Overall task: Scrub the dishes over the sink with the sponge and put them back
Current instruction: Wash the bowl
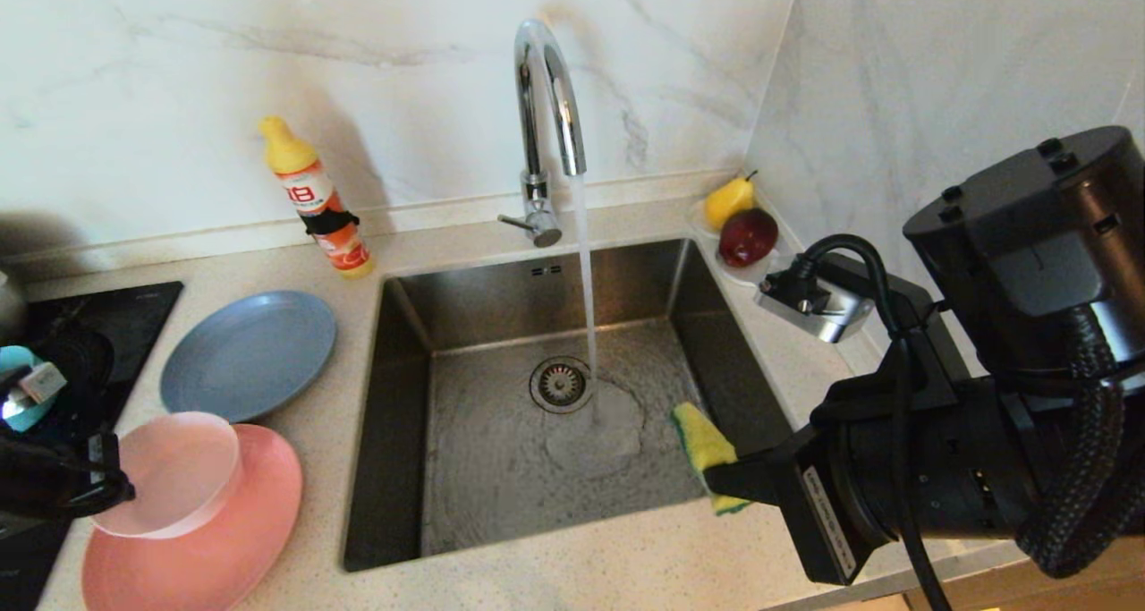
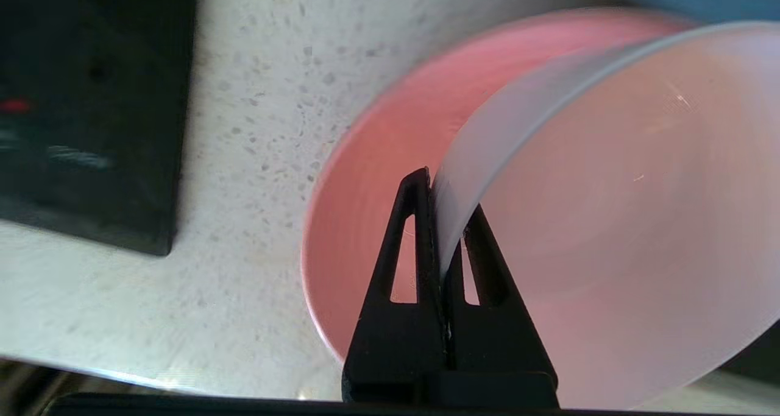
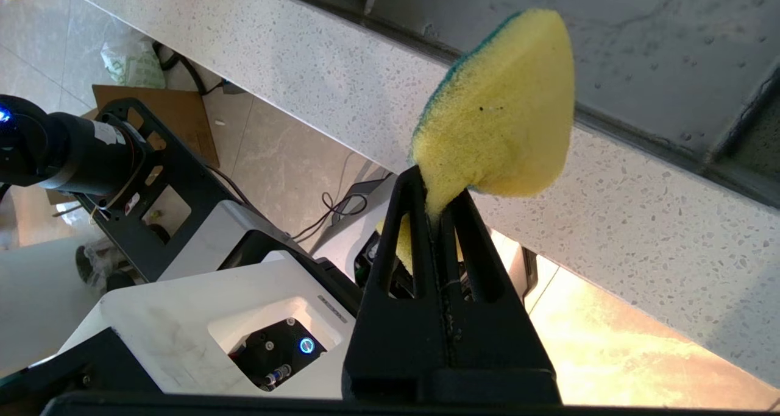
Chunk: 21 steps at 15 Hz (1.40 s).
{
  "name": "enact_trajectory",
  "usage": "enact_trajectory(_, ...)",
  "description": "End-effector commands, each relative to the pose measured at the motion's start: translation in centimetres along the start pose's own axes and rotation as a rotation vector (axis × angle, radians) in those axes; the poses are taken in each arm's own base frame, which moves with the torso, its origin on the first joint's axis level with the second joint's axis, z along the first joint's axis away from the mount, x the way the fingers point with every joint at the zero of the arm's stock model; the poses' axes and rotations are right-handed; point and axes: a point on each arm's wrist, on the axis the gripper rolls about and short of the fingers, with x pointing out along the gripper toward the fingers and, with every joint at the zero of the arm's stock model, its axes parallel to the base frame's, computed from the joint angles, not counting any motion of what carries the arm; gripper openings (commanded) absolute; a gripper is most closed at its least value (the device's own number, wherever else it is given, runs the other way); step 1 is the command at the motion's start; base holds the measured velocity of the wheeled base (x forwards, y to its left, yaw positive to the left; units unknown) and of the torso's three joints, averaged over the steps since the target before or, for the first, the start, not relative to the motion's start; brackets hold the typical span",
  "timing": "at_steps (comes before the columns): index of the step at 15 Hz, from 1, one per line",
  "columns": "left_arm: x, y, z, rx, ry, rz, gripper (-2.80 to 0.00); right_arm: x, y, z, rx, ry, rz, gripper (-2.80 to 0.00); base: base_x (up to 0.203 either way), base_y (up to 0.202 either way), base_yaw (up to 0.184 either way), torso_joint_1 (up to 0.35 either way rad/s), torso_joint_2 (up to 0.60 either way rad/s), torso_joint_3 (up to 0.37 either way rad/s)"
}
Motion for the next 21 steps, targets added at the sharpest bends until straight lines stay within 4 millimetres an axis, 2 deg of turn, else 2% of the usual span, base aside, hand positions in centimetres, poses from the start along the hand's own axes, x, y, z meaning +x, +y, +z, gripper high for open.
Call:
enact_trajectory(1, -3.9, -0.8, 0.7, 0.017, -0.089, -0.011, -2.8, 0.1, 0.0, 0.0, 0.001, 0.004, -0.002, -2.8, 0.0, 0.0, 0.0, 0.0, 0.0, 0.0)
enact_trajectory(7, -12.6, -3.0, 1.0, 0.027, -0.221, -0.129, -2.8, -0.1, 0.0, -0.1, 0.0, 0.001, 0.001, -2.8, 0.0, 0.0, 0.0, 0.0, 0.0, 0.0)
enact_trajectory(8, -13.5, -3.7, 1.1, 0.016, -0.229, -0.171, -2.8, -0.2, 0.0, -0.1, 0.0, -0.001, 0.003, -2.8, 0.0, 0.0, 0.0, 0.0, 0.0, 0.0)
enact_trajectory(10, -13.9, -5.9, 1.0, 0.047, -0.19, -0.257, -2.8, -0.3, 0.0, -0.2, -0.001, -0.001, 0.003, -2.8, 0.0, 0.0, 0.0, 0.0, 0.0, 0.0)
enact_trajectory(14, -11.7, -11.6, 1.1, 0.16, -0.059, -0.359, -2.8, -0.9, 0.0, 0.0, 0.0, -0.021, 0.01, -2.8, 0.0, 0.0, 0.0, 0.0, 0.0, 0.0)
enact_trajectory(17, -7.7, -17.5, 0.9, 0.226, 0.007, -0.331, -2.8, -1.0, 0.1, 0.1, 0.001, -0.027, 0.01, -2.8, 0.0, 0.0, 0.0, 0.0, 0.0, 0.0)
enact_trajectory(19, -5.3, -21.4, 0.0, 0.26, 0.026, -0.329, -2.8, -1.0, 0.1, 0.1, 0.0, -0.029, 0.01, -2.8, 0.0, 0.0, 0.0, 0.0, 0.0, 0.0)
enact_trajectory(21, -3.3, -24.5, -1.0, 0.259, 0.071, -0.337, -2.8, -1.1, 0.1, 0.3, -0.001, -0.034, 0.013, -2.8, 0.0, 0.0, 0.0, 0.0, 0.0, 0.0)
